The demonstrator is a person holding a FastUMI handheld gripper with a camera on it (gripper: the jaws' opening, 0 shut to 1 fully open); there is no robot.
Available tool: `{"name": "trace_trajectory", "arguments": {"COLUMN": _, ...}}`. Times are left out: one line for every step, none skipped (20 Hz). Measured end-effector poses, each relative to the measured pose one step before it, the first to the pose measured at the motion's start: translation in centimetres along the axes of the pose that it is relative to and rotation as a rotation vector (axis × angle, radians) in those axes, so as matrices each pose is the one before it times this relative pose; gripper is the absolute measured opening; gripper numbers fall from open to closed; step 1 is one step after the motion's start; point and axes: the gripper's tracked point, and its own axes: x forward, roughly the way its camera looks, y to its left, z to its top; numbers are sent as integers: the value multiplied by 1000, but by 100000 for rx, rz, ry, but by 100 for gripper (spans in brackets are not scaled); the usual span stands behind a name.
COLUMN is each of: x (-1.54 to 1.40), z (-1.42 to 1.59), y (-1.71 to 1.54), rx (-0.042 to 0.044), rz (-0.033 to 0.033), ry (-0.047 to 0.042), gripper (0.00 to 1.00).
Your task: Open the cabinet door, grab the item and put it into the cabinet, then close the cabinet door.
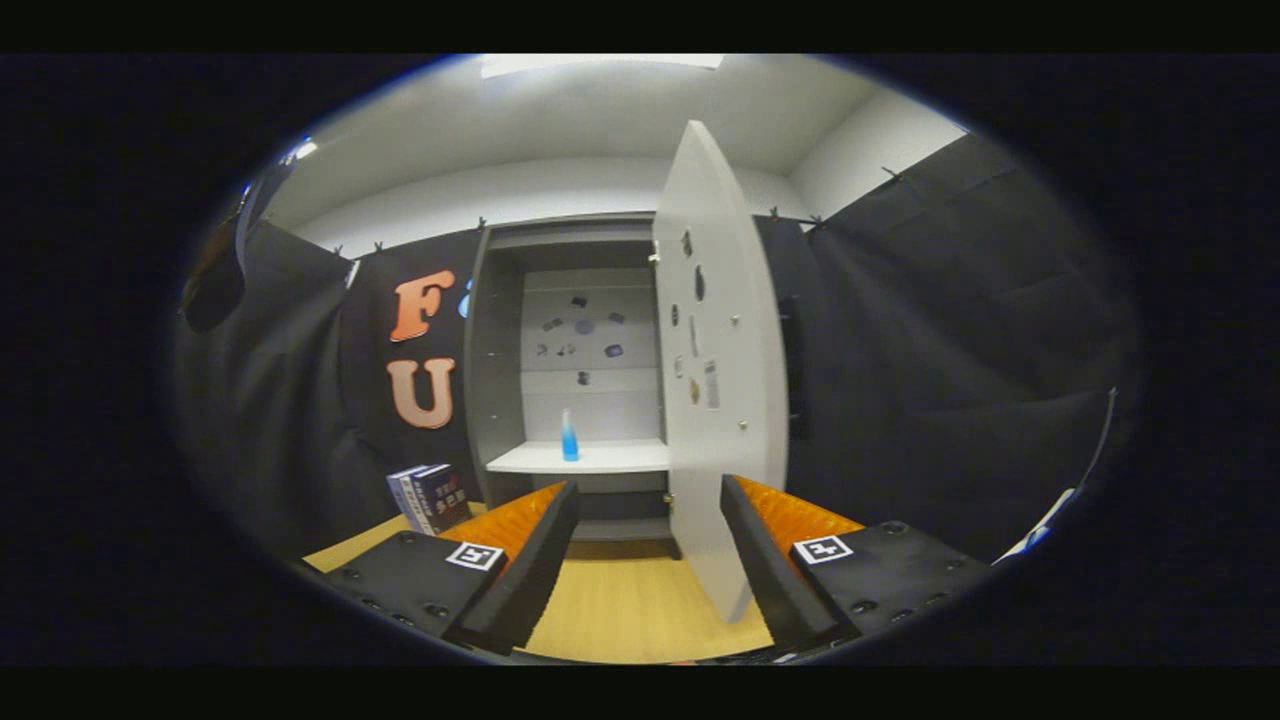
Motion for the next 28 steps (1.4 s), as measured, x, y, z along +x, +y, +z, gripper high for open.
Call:
{"name": "trace_trajectory", "arguments": {"x": -83, "z": 655, "y": -2131, "rx": -2095, "rz": -5238, "ry": -836, "gripper": 90}}
{"name": "trace_trajectory", "arguments": {"x": 126, "z": 487, "y": -2035, "rx": -1712, "rz": -4813, "ry": -162, "gripper": 90}}
{"name": "trace_trajectory", "arguments": {"x": 418, "z": 520, "y": -1680, "rx": -1226, "rz": -3541, "ry": -373, "gripper": 90}}
{"name": "trace_trajectory", "arguments": {"x": 917, "z": 517, "y": -1398, "rx": -670, "rz": -3138, "ry": -824, "gripper": 91}}
{"name": "trace_trajectory", "arguments": {"x": 1012, "z": 326, "y": -1258, "rx": -41, "rz": -2608, "ry": -395, "gripper": 91}}
{"name": "trace_trajectory", "arguments": {"x": 921, "z": 154, "y": -1016, "rx": 576, "rz": -1849, "ry": 12, "gripper": 91}}
{"name": "trace_trajectory", "arguments": {"x": 1065, "z": 189, "y": -943, "rx": 969, "rz": -1308, "ry": -94, "gripper": 91}}
{"name": "trace_trajectory", "arguments": {"x": 1151, "z": 94, "y": -795, "rx": 877, "rz": -776, "ry": 58, "gripper": 90}}
{"name": "trace_trajectory", "arguments": {"x": 1334, "z": 37, "y": -904, "rx": 588, "rz": -848, "ry": 371, "gripper": 91}}
{"name": "trace_trajectory", "arguments": {"x": 1239, "z": -250, "y": -767, "rx": 242, "rz": -647, "ry": 1120, "gripper": 90}}
{"name": "trace_trajectory", "arguments": {"x": 1234, "z": -305, "y": -327, "rx": 152, "rz": -142, "ry": 1106, "gripper": 90}}
{"name": "trace_trajectory", "arguments": {"x": 947, "z": -66, "y": -476, "rx": 128, "rz": 569, "ry": 1005, "gripper": 91}}
{"name": "trace_trajectory", "arguments": {"x": 914, "z": -337, "y": -11, "rx": 0, "rz": 749, "ry": 1610, "gripper": 91}}
{"name": "trace_trajectory", "arguments": {"x": 755, "z": -226, "y": -87, "rx": 73, "rz": 572, "ry": 1514, "gripper": 91}}
{"name": "trace_trajectory", "arguments": {"x": 692, "z": -256, "y": 114, "rx": -249, "rz": 485, "ry": 1122, "gripper": 90}}
{"name": "trace_trajectory", "arguments": {"x": 251, "z": 55, "y": -347, "rx": -1022, "rz": -1183, "ry": 131, "gripper": 90}}
{"name": "trace_trajectory", "arguments": {"x": -5, "z": 153, "y": -161, "rx": -437, "rz": -773, "ry": -540, "gripper": 89}}
{"name": "trace_trajectory", "arguments": {"x": 97, "z": 123, "y": 179, "rx": 507, "rz": 102, "ry": -414, "gripper": 90}}
{"name": "trace_trajectory", "arguments": {"x": 91, "z": -18, "y": 256, "rx": 768, "rz": 459, "ry": -307, "gripper": 89}}
{"name": "trace_trajectory", "arguments": {"x": -64, "z": -101, "y": 220, "rx": 1250, "rz": 269, "ry": -441, "gripper": 89}}
{"name": "trace_trajectory", "arguments": {"x": -162, "z": -16, "y": 190, "rx": 878, "rz": 79, "ry": -636, "gripper": 89}}
{"name": "trace_trajectory", "arguments": {"x": -66, "z": -10, "y": 254, "rx": 133, "rz": 160, "ry": -805, "gripper": 89}}
{"name": "trace_trajectory", "arguments": {"x": -244, "z": 43, "y": 490, "rx": -426, "rz": 590, "ry": -421, "gripper": 89}}
{"name": "trace_trajectory", "arguments": {"x": -269, "z": -37, "y": 871, "rx": -606, "rz": 1542, "ry": 50, "gripper": 89}}
{"name": "trace_trajectory", "arguments": {"x": -247, "z": -51, "y": 1069, "rx": -214, "rz": 1745, "ry": 224, "gripper": 89}}
{"name": "trace_trajectory", "arguments": {"x": -73, "z": 20, "y": 1235, "rx": -25, "rz": 1927, "ry": 457, "gripper": 89}}
{"name": "trace_trajectory", "arguments": {"x": -190, "z": -99, "y": 1247, "rx": 317, "rz": 1836, "ry": 311, "gripper": 89}}
{"name": "trace_trajectory", "arguments": {"x": -285, "z": -106, "y": 1063, "rx": 418, "rz": 1552, "ry": 535, "gripper": 89}}
